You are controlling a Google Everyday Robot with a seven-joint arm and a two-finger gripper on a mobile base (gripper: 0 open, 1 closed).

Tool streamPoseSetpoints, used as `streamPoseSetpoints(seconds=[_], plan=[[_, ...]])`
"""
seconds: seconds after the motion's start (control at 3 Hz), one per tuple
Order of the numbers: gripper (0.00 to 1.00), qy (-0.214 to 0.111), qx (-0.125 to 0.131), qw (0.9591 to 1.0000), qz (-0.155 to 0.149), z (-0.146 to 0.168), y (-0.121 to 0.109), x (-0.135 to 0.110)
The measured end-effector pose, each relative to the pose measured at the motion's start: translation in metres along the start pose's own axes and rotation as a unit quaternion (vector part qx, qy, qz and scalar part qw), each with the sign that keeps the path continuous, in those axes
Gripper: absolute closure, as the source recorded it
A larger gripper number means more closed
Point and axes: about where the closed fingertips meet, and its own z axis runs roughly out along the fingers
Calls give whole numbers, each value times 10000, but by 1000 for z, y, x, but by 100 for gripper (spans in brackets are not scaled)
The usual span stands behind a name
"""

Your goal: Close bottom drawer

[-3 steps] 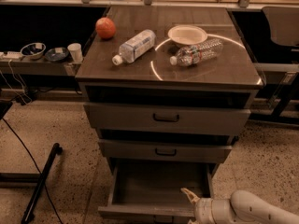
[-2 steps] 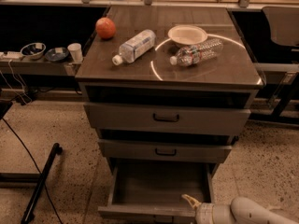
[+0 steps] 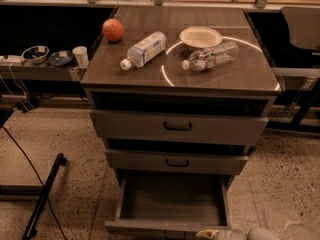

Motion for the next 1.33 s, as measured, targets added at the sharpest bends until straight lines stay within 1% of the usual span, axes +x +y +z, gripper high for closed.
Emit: streamPoseSetpoints(seconds=[0.33, 0.67, 1.0, 1.33], plan=[[85, 107, 64, 9998, -184, 17, -5, 16], [100, 234, 240, 9991, -243, 36, -17, 21], [100, 297, 359, 9987, -224, 42, -25, 18], [100, 306, 623, 9975, -135, 52, -50, 13]])
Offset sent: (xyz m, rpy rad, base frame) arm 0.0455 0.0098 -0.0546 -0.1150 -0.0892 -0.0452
